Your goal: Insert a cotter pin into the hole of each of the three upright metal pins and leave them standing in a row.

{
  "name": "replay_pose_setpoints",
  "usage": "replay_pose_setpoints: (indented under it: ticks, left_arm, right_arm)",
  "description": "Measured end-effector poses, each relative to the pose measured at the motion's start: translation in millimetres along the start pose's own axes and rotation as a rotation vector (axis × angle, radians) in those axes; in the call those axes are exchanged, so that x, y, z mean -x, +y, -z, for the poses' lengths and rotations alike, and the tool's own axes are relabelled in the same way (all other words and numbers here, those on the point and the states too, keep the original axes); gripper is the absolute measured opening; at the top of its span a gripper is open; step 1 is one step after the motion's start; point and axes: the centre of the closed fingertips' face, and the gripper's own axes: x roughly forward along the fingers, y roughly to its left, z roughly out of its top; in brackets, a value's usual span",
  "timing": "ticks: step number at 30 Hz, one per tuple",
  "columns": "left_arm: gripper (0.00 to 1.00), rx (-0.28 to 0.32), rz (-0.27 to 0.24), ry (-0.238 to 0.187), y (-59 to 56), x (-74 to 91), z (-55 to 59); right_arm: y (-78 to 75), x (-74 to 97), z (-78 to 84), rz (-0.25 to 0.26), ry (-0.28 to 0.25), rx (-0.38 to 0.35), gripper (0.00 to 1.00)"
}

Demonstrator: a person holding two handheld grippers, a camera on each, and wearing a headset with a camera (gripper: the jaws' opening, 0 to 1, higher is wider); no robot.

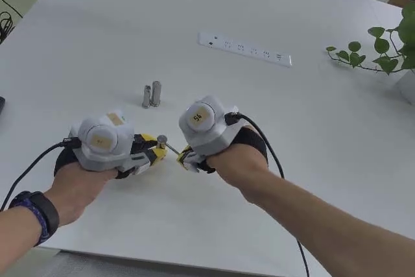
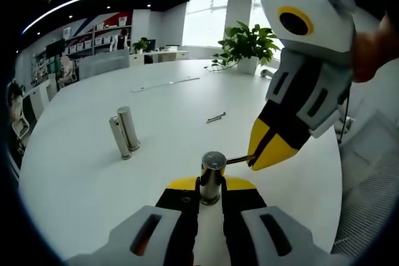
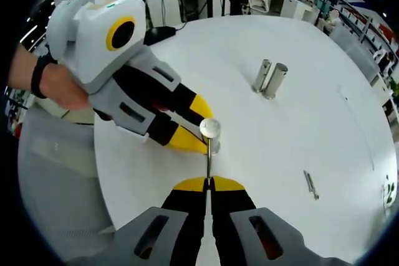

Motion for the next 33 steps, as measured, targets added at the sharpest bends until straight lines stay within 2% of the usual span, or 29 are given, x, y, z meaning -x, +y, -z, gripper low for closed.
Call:
replay_pose_setpoints:
  ticks: [9,33]
  left_arm:
    - [0.11,-0.007,0.001,0.002,4.0,-1.5,1.7]
    - [0.11,-0.008,0.007,-0.002,-1.2,-2.8,1.3]
  right_arm:
    - [-1.7,0.1,-2.4,0.006,-0.014,0.008,0.02]
    - [1.0,-0.6,-11.4,0.016,-0.038,0.018,0.02]
